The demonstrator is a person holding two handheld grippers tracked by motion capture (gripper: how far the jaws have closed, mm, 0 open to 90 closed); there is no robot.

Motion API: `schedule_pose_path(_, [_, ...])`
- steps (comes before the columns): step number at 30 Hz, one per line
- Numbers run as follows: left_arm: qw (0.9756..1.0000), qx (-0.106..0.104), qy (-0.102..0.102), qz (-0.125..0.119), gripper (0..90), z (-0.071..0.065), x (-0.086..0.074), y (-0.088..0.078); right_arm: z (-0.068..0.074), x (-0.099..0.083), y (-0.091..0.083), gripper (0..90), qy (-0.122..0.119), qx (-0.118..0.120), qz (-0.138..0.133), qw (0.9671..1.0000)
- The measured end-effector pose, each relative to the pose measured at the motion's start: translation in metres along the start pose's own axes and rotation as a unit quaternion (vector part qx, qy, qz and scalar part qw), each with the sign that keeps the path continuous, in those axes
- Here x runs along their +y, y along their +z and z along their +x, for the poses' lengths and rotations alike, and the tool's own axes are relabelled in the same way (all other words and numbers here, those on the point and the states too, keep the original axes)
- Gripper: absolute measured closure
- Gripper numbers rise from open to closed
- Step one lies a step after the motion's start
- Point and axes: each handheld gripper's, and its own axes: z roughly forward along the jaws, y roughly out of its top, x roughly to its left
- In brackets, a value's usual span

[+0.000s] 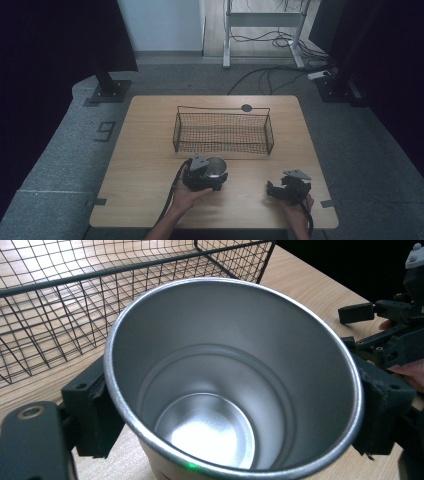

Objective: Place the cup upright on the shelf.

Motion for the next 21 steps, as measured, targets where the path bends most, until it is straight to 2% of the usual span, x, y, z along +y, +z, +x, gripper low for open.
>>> schedule_pose_path(21, [0.9999,-0.001,-0.010,-0.007,13.6,0.011,0.013,-0.005,0.000,0.000,0.000,0.0,0.000,0.000,0.000,1.0000])
